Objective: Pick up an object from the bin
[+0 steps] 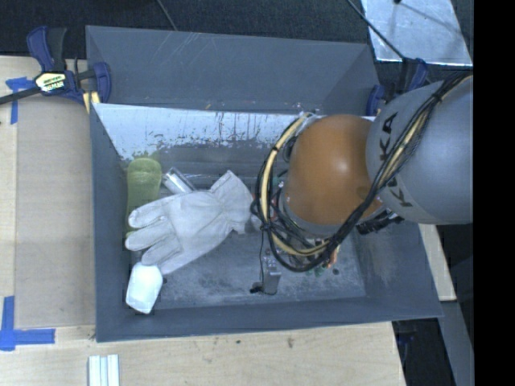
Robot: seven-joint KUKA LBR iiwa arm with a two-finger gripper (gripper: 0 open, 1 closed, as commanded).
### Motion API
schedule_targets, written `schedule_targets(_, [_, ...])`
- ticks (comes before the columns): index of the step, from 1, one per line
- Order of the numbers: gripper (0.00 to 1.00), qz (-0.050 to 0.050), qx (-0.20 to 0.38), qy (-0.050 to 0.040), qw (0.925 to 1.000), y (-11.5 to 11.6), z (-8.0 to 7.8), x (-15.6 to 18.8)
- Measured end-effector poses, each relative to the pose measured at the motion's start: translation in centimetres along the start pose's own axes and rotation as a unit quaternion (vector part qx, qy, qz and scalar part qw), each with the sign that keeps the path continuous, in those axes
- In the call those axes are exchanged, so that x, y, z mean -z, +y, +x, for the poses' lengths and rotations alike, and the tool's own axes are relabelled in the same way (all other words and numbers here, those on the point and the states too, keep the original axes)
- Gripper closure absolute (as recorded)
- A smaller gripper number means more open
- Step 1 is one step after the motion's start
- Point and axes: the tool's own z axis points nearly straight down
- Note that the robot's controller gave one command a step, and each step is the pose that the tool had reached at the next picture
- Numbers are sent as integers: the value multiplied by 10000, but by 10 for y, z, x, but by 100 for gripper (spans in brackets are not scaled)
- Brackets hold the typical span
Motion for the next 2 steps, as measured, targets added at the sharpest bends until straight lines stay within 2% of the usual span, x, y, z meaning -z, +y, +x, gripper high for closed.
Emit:
schedule_targets(1, [0,-4,-12,-42,10000,0,-2,4])
schedule_targets(2, [0,2,881,-94,9961,27,-46,-43])
